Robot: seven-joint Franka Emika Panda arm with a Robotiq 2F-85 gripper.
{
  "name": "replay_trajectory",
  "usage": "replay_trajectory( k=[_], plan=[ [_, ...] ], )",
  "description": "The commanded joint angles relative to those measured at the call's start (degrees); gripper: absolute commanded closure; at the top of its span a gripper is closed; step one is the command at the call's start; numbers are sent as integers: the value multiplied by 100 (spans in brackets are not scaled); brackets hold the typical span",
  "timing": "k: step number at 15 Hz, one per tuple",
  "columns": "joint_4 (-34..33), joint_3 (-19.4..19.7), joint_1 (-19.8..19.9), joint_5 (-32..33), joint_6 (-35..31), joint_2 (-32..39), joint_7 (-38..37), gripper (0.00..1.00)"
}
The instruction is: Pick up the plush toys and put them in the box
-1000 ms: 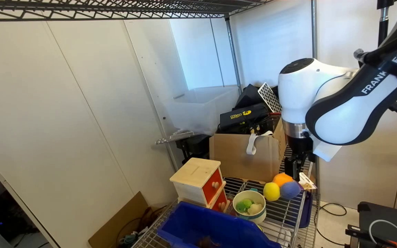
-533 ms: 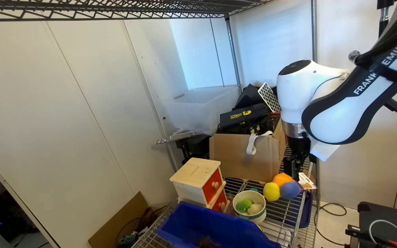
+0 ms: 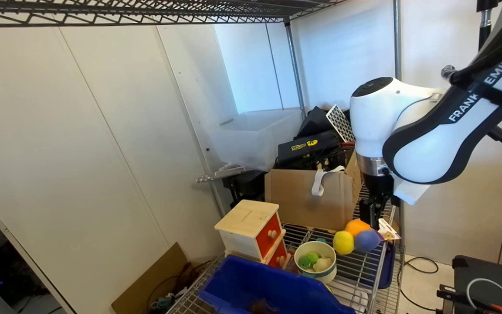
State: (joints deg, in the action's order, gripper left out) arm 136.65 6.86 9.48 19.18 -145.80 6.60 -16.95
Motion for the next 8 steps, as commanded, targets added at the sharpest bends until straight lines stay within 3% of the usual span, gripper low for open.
replay_trajectory(
  k=[1, 8],
  plan=[
    [-387, 125, -192, 259, 102, 400, 92, 0],
    [-1257, 107, -376, -62, 364, 1350, 489, 0]
  ],
)
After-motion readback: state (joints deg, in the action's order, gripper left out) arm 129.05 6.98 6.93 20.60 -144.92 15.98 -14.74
